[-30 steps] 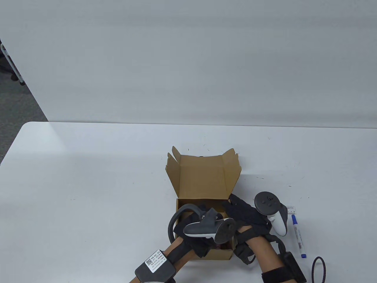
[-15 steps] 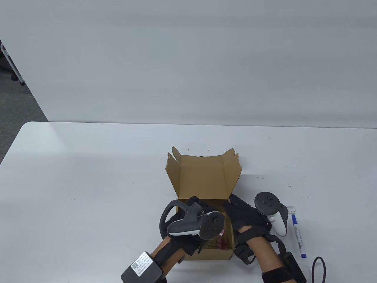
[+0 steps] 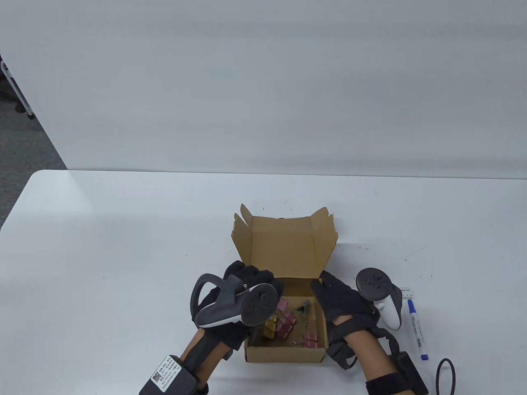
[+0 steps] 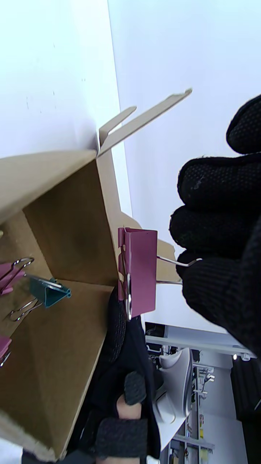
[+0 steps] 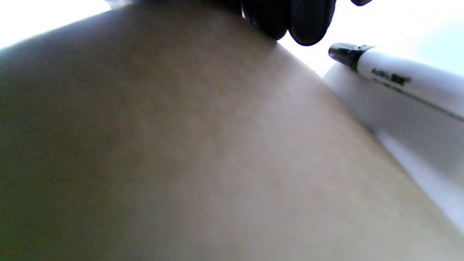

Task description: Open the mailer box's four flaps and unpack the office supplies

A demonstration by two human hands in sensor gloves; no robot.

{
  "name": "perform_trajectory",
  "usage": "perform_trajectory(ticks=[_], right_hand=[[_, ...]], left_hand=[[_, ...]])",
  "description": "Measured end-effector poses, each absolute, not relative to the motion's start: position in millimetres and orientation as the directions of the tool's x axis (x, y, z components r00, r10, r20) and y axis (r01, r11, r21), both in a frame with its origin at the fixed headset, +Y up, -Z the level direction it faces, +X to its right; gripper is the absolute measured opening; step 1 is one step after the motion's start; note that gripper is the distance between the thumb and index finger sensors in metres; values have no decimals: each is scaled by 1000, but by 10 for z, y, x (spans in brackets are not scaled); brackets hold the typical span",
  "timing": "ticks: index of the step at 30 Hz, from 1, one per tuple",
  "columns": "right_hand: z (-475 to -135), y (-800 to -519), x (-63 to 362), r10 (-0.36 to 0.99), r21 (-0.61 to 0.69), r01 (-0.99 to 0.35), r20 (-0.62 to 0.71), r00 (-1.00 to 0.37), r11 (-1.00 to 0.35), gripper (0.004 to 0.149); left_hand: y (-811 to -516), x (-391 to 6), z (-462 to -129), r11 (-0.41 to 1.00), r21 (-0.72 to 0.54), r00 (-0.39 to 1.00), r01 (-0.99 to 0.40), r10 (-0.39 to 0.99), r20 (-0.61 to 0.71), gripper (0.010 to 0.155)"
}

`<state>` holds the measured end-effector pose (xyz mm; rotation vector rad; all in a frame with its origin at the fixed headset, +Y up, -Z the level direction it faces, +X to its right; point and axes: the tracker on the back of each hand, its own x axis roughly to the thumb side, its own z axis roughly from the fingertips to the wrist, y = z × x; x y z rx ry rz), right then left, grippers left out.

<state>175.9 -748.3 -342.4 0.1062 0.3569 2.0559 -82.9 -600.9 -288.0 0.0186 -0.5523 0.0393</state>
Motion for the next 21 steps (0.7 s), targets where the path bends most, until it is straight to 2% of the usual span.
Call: perform_trajectory(ticks=[11, 21], right_hand=[[-3420, -7484, 1761, 870, 296, -844, -76, -487, -447, 59], [-3418, -7486, 1760, 873, 295, -848, -79, -482, -441, 59]], left_hand=[[-5918, -1271, -2904, 997, 53, 903, -49, 22, 430, 37], [-6102, -1804, -2957, 998, 43, 949, -36, 20, 316, 37]])
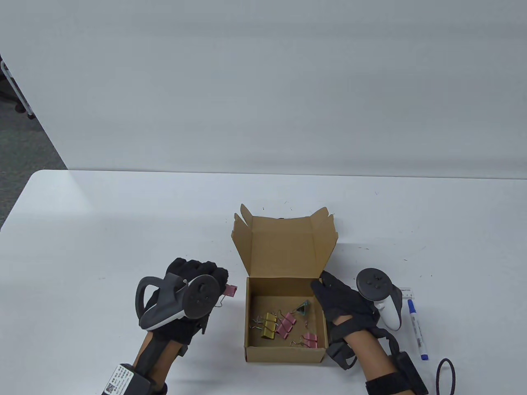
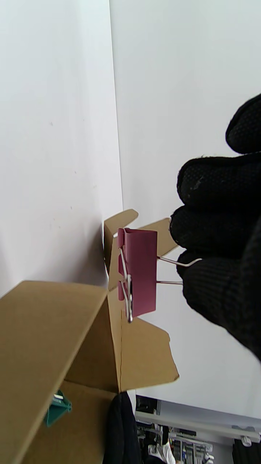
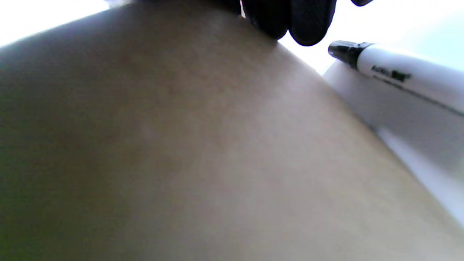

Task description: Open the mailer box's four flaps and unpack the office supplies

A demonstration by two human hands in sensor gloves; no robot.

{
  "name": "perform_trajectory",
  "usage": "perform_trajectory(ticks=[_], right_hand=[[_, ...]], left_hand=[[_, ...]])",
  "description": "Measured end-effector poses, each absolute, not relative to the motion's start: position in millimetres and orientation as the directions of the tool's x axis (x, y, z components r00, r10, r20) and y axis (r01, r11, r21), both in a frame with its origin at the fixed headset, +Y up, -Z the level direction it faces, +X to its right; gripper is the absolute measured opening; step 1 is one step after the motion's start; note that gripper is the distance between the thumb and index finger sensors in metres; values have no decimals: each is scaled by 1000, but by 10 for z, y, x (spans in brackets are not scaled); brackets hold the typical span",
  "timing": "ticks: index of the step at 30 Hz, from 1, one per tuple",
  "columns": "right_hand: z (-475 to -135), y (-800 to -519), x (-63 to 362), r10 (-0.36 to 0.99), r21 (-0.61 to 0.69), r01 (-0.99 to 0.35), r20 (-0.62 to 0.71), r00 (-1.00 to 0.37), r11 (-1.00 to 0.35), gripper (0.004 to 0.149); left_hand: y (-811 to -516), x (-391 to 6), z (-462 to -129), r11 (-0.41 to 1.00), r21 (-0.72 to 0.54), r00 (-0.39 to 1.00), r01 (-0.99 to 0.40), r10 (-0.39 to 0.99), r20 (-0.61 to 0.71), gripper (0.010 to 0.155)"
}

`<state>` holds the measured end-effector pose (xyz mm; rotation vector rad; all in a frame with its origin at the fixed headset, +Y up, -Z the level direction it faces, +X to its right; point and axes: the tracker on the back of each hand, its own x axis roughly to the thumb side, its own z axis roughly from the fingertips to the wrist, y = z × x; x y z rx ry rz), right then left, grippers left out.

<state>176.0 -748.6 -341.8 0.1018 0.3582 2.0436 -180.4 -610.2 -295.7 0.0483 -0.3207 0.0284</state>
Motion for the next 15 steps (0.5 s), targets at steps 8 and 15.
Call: perform_trajectory(ticks=[8, 15], right_hand=[[-3417, -7485, 1761, 873, 294, -848, -81, -481, -440, 59], [-3419, -7485, 1761, 874, 296, -849, -81, -479, -438, 59]], left_hand=[[-6176, -2224, -2976, 996, 83, 980, -30, 13, 198, 38], [-6271, -2542, -2999, 993, 108, 993, -39, 26, 116, 38]])
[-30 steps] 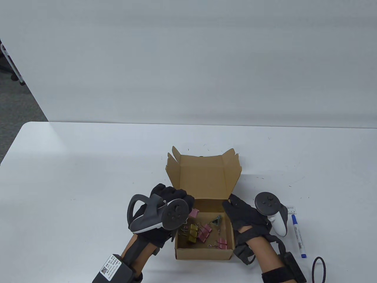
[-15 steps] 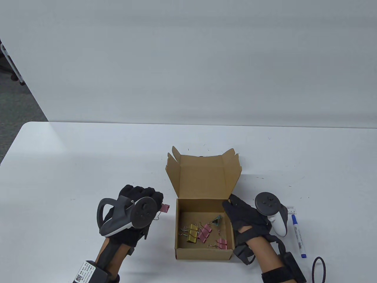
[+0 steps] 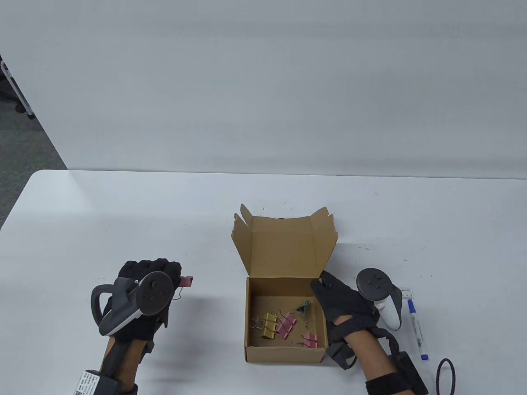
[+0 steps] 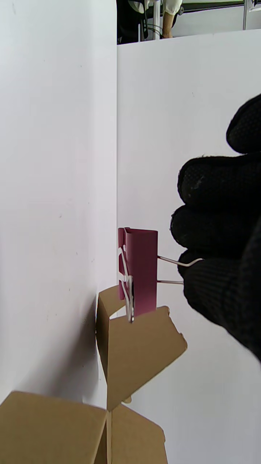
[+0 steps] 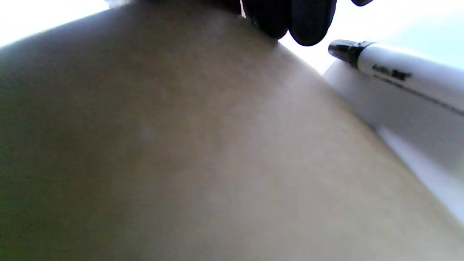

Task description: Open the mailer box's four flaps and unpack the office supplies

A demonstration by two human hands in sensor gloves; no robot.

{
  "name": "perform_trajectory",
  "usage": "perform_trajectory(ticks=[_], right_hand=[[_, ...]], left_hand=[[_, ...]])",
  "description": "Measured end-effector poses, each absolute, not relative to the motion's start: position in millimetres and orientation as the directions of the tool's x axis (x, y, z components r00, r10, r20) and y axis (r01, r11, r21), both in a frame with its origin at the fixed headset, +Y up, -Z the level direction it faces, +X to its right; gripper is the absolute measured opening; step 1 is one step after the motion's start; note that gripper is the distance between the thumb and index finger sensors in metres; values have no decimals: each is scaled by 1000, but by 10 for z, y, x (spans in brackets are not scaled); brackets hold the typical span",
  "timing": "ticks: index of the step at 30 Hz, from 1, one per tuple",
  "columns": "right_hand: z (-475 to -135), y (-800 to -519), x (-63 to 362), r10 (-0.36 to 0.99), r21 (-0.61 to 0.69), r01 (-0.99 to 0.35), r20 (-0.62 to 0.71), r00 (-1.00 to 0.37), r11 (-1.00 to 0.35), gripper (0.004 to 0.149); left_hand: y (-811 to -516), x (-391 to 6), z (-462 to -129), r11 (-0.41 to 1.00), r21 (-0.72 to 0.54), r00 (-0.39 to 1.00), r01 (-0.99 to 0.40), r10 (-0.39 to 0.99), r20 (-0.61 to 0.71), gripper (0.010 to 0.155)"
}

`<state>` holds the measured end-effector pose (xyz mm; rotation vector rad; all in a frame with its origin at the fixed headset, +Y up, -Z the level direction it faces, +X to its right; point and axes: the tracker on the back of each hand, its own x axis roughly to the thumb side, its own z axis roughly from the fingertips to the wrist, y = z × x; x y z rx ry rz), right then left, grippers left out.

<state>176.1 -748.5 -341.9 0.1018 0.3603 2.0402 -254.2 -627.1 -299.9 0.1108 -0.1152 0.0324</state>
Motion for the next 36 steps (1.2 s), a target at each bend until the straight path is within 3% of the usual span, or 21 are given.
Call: perform_trajectory(ticks=[13, 17, 36], right_hand=[[-3421, -7485, 1763, 872, 297, -846, -78, -484, -443, 59], [-3420, -7485, 1762, 871, 297, -846, -78, -485, -444, 59], [-3419, -7488, 1762, 872, 295, -847, -78, -483, -443, 59]], left_hand=[[-6537, -2926, -3088, 998, 60, 1000, -6, 6, 6, 38], [-6676, -3007, -3161, 1000, -14, 1000, -6, 6, -25, 38], [-7025, -2970, -3308, 990, -135, 999, 49, -50, -7, 39]])
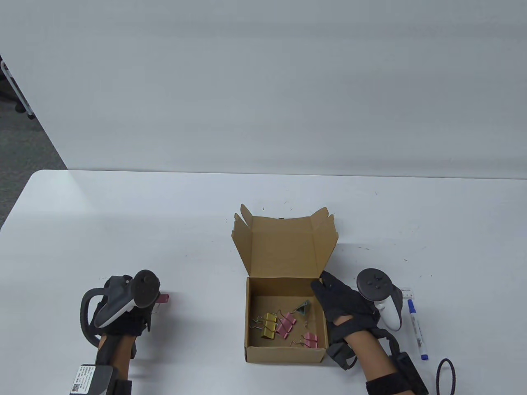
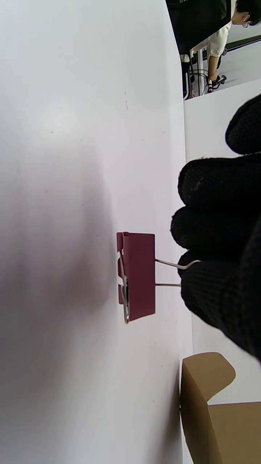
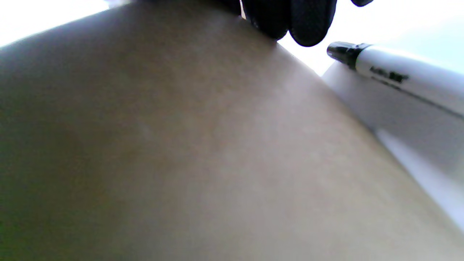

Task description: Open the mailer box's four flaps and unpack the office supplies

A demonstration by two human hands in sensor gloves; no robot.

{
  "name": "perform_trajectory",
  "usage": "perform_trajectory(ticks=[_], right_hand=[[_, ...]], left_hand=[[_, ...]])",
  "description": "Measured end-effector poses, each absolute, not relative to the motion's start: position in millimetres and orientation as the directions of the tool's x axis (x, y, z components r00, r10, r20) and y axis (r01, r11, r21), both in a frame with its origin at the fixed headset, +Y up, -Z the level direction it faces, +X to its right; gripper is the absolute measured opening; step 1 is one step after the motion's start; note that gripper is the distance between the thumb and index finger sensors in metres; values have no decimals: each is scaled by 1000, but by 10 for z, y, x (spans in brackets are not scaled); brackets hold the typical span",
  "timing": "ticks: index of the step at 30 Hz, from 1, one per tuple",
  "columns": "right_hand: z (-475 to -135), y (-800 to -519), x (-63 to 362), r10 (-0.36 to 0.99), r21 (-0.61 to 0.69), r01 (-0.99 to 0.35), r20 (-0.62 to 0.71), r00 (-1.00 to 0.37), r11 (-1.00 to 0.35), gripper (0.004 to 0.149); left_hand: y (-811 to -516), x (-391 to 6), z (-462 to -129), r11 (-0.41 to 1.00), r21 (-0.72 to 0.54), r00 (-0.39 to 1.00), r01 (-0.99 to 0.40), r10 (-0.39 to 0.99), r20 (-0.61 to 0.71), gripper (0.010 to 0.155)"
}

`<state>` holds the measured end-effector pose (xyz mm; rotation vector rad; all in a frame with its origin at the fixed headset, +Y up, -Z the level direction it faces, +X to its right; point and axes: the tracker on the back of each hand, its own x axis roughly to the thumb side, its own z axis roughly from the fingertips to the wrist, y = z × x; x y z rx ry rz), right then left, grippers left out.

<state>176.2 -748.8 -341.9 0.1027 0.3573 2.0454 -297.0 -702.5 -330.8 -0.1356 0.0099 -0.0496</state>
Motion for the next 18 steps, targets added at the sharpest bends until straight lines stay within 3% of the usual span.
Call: perform_trajectory(ticks=[18], right_hand=[[-3410, -7491, 1769, 875, 290, -850, -79, -478, -439, 59]], left_hand=[[-7100, -3051, -3281, 933, -359, 999, -17, 1, -42, 44]])
